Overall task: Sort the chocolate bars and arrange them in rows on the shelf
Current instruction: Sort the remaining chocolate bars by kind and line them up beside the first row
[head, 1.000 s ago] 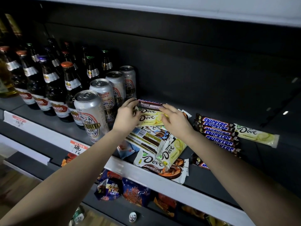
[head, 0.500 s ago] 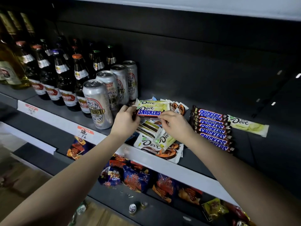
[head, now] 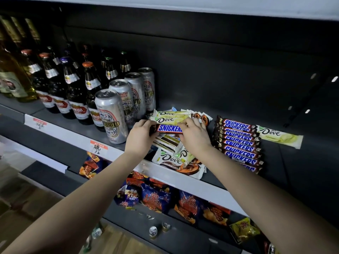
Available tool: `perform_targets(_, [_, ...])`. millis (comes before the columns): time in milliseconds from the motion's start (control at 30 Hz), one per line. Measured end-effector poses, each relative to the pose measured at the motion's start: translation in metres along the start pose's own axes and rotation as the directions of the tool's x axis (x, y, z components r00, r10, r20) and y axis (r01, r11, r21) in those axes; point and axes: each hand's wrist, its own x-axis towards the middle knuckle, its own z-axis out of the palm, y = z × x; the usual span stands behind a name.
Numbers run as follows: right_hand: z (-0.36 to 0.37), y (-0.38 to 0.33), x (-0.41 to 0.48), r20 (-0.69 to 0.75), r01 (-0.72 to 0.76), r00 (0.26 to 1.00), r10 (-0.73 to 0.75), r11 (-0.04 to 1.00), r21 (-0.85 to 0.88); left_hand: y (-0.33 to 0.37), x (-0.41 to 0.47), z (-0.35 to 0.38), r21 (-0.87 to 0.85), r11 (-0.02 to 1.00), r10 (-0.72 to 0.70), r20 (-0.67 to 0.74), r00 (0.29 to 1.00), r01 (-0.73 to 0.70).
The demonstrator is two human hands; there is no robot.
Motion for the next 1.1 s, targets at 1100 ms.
perform_targets(1100, [-0.043,0.08,-0.164,-0.231,-0.372,0.906,0.355,0.928,-0.034,0.109,-0.021,0.055,-0.271,0.848,0.514,0.209,0.832,-0.456])
